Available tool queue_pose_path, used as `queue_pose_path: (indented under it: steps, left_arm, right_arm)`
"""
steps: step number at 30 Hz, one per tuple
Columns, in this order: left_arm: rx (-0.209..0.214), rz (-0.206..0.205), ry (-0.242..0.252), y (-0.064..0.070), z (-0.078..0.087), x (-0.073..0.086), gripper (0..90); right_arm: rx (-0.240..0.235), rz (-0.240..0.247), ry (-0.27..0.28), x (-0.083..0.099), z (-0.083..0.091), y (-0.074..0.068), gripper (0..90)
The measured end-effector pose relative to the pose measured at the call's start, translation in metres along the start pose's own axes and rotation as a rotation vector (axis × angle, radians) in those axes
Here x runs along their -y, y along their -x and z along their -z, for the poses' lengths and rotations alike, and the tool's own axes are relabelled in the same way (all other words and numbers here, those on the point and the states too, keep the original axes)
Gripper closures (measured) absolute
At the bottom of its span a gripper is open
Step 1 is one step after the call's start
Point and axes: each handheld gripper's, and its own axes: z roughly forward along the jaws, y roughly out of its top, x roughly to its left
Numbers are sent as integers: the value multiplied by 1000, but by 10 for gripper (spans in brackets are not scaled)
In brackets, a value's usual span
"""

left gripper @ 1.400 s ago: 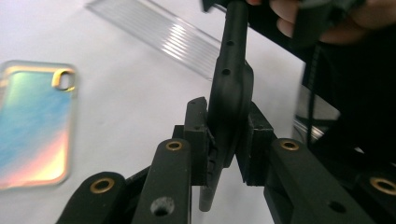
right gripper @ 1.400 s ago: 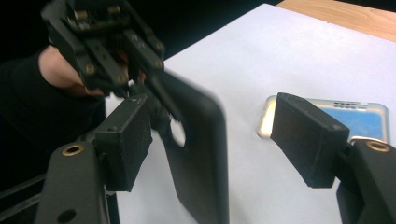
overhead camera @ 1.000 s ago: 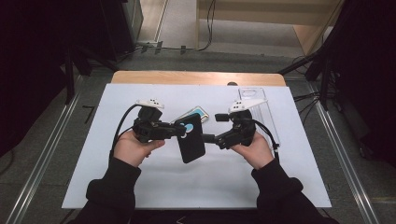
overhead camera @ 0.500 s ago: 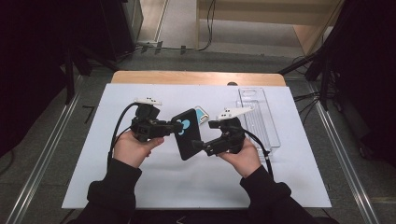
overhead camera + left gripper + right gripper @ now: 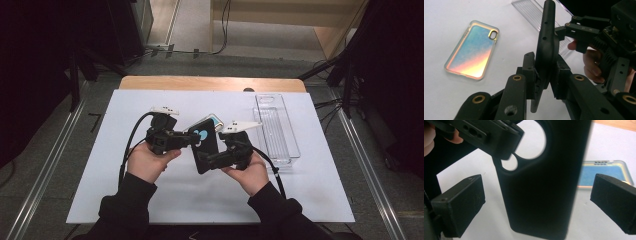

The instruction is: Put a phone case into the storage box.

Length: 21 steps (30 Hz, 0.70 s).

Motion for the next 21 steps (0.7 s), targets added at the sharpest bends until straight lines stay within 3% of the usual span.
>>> queue_pose_path:
  steps: [8,12,14,18,21]
  left_arm:
    - [10,-11,-18,8,-8,1,767]
    - [27,-4,-21,10,-11,2,766]
    - [22,-6,-19,11,-11,2,765]
    - [27,-28,-13,13,-11,2,756]
    - [38,-32,-6,14,-9,1,638]
  right_arm:
    - [31,9,1,1,-8,-5,3]
    - [39,3,12,1,-8,-4,52]
    - [48,2,14,2,-8,-3,129]
    - [32,-2,17,2,-7,-1,141]
    - [30,-4,19,2,-5,1,143]
